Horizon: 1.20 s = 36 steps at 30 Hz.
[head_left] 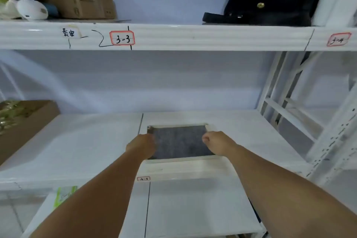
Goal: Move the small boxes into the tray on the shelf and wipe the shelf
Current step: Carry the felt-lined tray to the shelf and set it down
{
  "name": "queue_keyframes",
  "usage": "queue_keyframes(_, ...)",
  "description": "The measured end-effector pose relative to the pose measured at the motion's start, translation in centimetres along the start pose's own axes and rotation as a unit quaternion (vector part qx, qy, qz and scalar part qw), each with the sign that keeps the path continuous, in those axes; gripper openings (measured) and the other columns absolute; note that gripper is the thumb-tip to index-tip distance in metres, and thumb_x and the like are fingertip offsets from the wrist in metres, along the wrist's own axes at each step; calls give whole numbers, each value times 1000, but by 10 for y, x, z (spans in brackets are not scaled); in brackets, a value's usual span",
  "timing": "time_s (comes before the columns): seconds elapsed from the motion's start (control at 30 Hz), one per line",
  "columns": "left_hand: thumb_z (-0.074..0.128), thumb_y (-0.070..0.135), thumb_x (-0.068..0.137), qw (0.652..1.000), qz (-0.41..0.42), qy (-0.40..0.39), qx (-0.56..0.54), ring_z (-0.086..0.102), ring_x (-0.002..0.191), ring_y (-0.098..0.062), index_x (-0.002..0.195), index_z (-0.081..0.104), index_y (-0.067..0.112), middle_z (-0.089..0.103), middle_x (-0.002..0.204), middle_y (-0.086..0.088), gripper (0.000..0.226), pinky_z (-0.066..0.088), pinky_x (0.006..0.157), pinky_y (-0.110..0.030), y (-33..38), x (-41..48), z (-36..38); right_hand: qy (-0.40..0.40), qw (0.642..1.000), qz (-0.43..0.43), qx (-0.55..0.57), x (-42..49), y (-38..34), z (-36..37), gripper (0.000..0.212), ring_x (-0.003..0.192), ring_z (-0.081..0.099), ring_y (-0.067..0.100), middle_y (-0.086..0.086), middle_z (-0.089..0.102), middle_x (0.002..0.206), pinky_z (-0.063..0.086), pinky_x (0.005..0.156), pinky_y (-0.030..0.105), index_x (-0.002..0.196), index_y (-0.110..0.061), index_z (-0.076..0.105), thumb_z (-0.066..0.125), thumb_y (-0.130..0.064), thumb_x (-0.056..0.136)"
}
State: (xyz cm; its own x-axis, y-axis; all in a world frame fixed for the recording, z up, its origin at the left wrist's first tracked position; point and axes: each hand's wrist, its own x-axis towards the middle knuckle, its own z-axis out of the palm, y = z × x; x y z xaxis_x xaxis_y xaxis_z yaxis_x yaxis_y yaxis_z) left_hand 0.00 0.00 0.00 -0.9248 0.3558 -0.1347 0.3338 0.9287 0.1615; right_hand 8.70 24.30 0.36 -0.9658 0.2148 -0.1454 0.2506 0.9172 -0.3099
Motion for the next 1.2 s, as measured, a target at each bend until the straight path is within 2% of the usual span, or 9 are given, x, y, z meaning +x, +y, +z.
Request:
queue_keyframes(0.07, 38, 15, 96, 1000, -18, -12, -21, 62, 104, -27, 121, 57, 10, 63, 118, -10, 32, 54, 89, -39, -1, 13, 8, 11, 1000, 3, 4, 19, 10, 11, 31, 78, 49, 24, 5, 50, 83, 37, 60, 28, 69, -28, 42, 33, -23, 98)
queue_keyframes(0.2, 38, 18, 95, 994, -75, -15, -75, 64, 98, -26, 117, 58, 14, 65, 114, -10, 30, 55, 87, -41, -6, 40, 26, 16, 999, 22, 21, 55, 30, 33, 26, 79, 57, 26, 10, 61, 98, 46, 72, 31, 97, -25, 60, 35, -32, 98)
queue_keyframes(0.33, 41, 19, 95, 988, -113, -14, -101, 62, 104, -27, 122, 56, 14, 62, 120, -10, 31, 54, 89, -41, -4, 66, 39, 67, 998, 16, -5, 88, 49, 37, 25, 95, 61, 29, 8, 62, 100, 45, 71, 30, 87, -21, 60, 38, -29, 97)
queue_keyframes(0.43, 48, 16, 93, 982, -138, 18, -126, 60, 104, -28, 123, 52, 10, 58, 120, -10, 32, 54, 86, -39, 0, 78, 47, 100, 994, 39, -5, 104, 59, 40, 37, 117, 51, 24, 4, 56, 129, 48, 92, 35, 131, -21, 52, 41, -24, 96)
queue_keyframes(0.5, 50, 13, 94, 971, -174, 32, -158, 59, 105, -29, 126, 47, 6, 55, 123, -13, 34, 53, 84, -35, 1, 86, 54, 101, 992, 76, 23, 112, 65, 44, 47, 114, 52, 25, 5, 55, 126, 50, 88, 36, 142, -24, 40, 42, -19, 95)
queue_keyframes(0.6, 47, 13, 96, 960, -206, 37, -188, 60, 104, -28, 122, 49, 3, 59, 120, -15, 27, 50, 84, -32, 0, 90, 63, 89, 986, 120, 67, 115, 70, 51, 50, 111, 53, 27, 9, 56, 121, 51, 84, 37, 143, -23, 33, 43, -17, 94)
queue_keyframes(0.8, 34, 10, 97, 958, -189, 46, -211, 53, 79, -22, 95, 51, 10, 61, 96, -11, 18, 44, 70, -30, -9, 93, 79, 74, 976, 180, 97, 105, 72, 67, 52, 115, 54, 30, 10, 57, 126, 51, 88, 37, 145, -20, 31, 44, -18, 95)
queue_keyframes(1.07, 34, 7, 95, 956, -176, 55, -228, 53, 76, -20, 101, 61, 10, 61, 89, -5, 28, 47, 70, -30, -23, 86, 85, 102, 958, 242, 113, 83, 55, 80, 42, 119, 55, 28, 11, 55, 132, 46, 96, 31, 138, -9, 42, 45, -15, 97)
queue_keyframes(1.2, 35, 5, 94, 928, -196, 74, -306, 59, 82, -28, 98, 68, 11, 70, 100, -13, 33, 52, 80, -39, -29, 84, 81, 116, 916, 316, 217, 77, 48, 78, 37, 114, 57, 34, 15, 60, 127, 47, 86, 30, 129, -5, 54, 40, -6, 94)
